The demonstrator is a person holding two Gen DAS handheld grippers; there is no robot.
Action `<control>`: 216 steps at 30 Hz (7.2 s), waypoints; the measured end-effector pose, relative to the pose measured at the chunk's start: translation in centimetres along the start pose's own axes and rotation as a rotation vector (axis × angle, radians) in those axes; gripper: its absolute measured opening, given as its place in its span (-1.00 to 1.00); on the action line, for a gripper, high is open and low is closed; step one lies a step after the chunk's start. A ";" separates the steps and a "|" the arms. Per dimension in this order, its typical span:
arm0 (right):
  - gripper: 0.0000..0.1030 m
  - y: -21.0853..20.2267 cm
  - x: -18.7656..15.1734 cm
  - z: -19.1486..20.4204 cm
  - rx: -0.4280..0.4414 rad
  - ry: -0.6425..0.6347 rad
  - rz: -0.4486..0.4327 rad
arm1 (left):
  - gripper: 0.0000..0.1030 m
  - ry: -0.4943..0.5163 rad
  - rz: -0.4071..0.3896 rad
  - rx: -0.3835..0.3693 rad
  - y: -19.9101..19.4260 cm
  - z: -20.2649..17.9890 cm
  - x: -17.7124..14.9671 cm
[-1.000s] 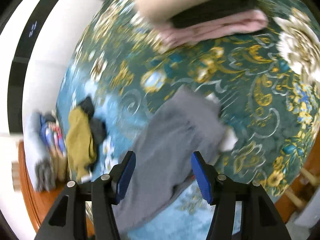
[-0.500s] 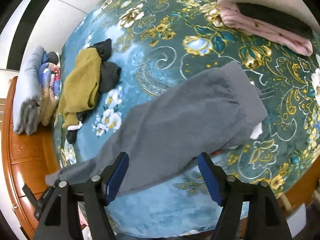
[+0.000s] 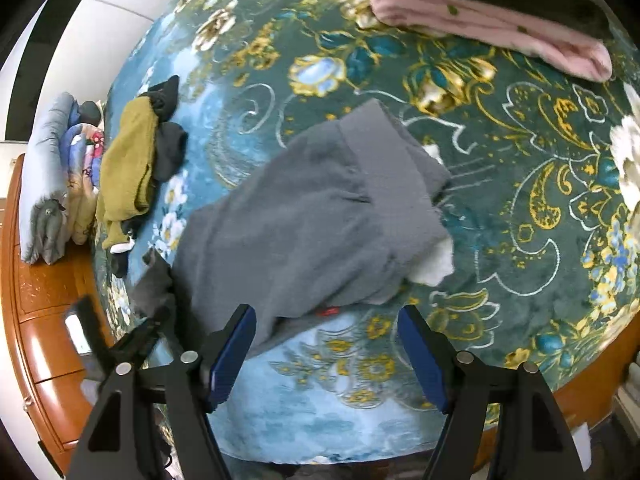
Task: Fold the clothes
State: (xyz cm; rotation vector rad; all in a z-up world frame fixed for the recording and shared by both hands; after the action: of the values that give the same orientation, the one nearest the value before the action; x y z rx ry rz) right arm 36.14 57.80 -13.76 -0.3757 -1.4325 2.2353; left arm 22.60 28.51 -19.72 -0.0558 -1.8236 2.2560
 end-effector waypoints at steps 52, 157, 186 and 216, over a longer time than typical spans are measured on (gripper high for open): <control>-0.88 18.2 4.6 26.8 0.232 -0.513 0.269 | 0.08 -0.618 0.243 -0.347 5.0 20.5 -3.2; 0.99 4.4 0.8 -11.7 0.280 0.405 -0.207 | 0.08 -0.074 0.288 -0.383 0.7 -4.6 5.8; -0.78 5.6 5.9 -10.8 0.371 0.118 -0.067 | 0.08 -0.047 0.327 -0.309 1.7 -8.4 8.3; -0.77 6.2 6.6 -11.8 0.278 -0.006 -0.117 | 0.08 -0.032 0.337 -0.297 3.1 -6.2 7.8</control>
State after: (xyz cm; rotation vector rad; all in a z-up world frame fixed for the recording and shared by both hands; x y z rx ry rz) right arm 34.53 68.22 -24.23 -0.1878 -1.0946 2.2987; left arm 15.64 35.48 -23.11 -0.4103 -2.3004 2.1738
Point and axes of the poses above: each gripper's, at about its wrist camera, not at the fingertips, and y roughly the way its jaws point, z to its left, x to its top, the point moved 1 cm from there along y, roughly the way its jaws point, and after that the axes turned 9 degrees about -y, right-handed, at the moved point
